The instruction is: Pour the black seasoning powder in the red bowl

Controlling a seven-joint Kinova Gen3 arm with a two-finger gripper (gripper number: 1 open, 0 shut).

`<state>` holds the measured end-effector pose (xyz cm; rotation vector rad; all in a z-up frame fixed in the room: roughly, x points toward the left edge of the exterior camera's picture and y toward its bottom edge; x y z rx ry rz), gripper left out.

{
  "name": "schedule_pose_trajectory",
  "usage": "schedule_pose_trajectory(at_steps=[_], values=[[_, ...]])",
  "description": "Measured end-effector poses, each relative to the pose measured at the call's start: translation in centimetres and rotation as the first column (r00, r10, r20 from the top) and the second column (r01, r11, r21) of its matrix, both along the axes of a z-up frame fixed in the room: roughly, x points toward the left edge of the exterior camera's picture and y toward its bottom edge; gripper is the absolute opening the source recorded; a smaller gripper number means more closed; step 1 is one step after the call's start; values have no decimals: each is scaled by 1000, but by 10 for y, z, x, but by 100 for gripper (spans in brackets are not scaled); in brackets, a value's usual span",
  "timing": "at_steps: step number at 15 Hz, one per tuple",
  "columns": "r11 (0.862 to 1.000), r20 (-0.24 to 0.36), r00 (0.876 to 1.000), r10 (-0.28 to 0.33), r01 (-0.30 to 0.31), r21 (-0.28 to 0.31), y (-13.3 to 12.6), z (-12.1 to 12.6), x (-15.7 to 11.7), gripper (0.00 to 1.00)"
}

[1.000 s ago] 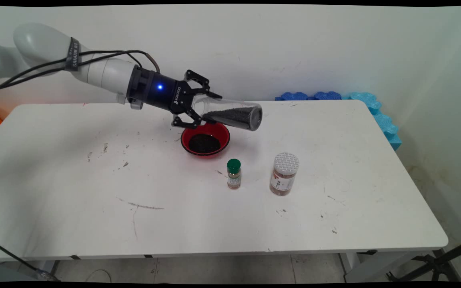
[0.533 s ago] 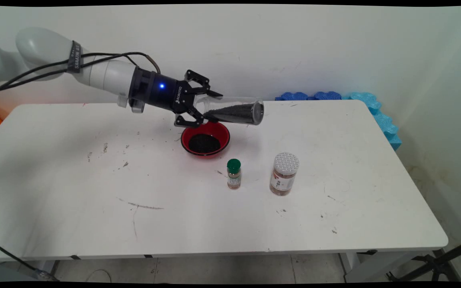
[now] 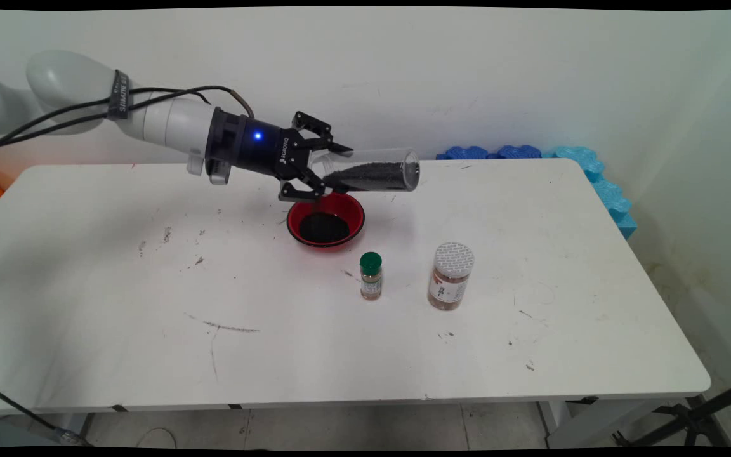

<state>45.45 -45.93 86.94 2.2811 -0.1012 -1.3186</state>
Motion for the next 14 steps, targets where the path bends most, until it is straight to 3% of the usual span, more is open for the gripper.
schedule_pose_trajectory(at_steps=[14], values=[[997,-61,996,58,-55,52,0,-3,0,0]])
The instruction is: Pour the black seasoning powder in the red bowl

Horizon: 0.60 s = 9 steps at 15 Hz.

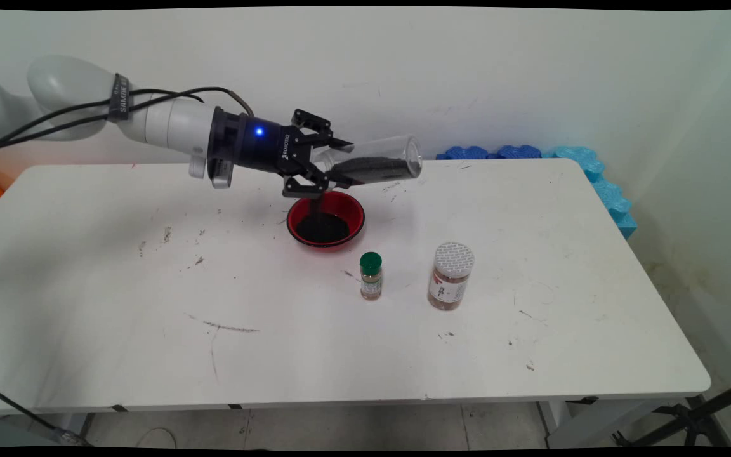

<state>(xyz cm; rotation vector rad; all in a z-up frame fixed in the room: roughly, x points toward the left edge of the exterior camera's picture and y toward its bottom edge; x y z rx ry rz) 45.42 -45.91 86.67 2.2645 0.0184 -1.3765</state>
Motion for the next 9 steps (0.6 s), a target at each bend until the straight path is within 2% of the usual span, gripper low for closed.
schedule_pose_trajectory(at_steps=[9], values=[[999,-25,999,25,-24,25,1,-1,0,0]])
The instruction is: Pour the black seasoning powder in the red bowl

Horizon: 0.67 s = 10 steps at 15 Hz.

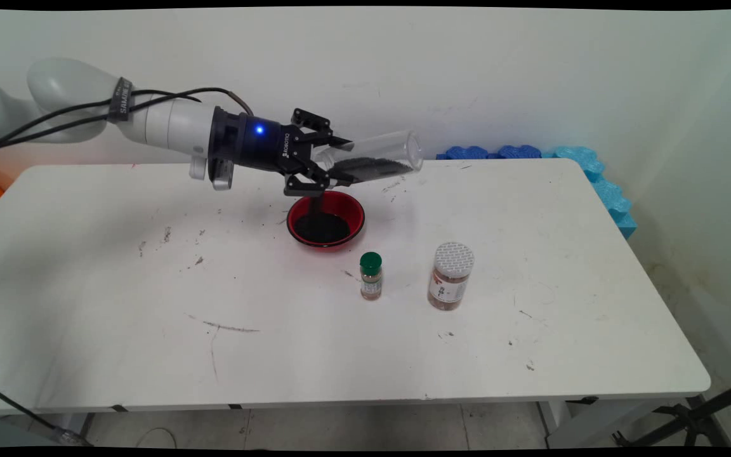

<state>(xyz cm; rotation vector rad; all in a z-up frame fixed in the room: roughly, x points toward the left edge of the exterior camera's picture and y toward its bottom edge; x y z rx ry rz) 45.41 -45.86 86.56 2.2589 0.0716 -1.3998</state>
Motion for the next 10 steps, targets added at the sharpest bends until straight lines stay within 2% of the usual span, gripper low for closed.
schedule_pose_trajectory(at_steps=[7,10], values=[[1000,-3,1000,6,-6,6,0,-1,1,0],[1000,18,1000,-10,10,-24,-1,-2,1,0]])
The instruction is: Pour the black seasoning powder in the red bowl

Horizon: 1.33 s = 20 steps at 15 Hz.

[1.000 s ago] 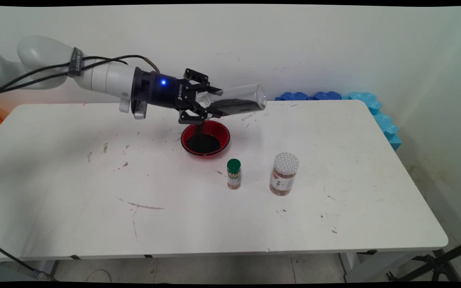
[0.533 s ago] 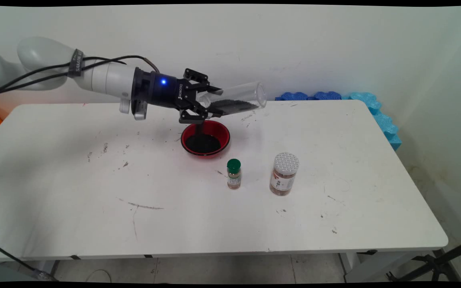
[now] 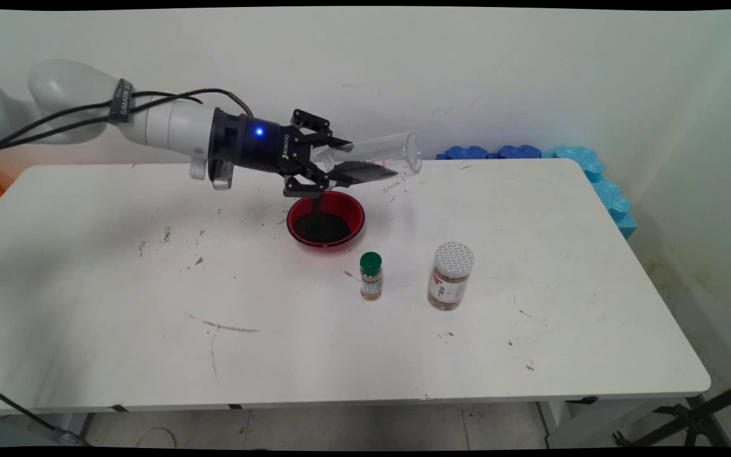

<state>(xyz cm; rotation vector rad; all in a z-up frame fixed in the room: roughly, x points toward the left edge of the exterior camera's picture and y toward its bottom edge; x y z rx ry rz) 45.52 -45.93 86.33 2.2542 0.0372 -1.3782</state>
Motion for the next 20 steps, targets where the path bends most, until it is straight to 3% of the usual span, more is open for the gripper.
schedule_pose_trajectory(at_steps=[5,7,9,14,18,19,20], values=[[992,90,994,-60,70,-110,-5,-1,4,0],[974,149,983,-105,132,-183,-7,-2,5,0],[945,205,968,-146,198,-260,-8,0,5,0],[839,326,922,-208,339,-426,-10,9,2,0],[705,434,871,-228,456,-543,-13,21,1,0],[683,450,863,-230,473,-557,-13,23,1,0],[648,475,849,-230,498,-577,-14,26,0,0]])
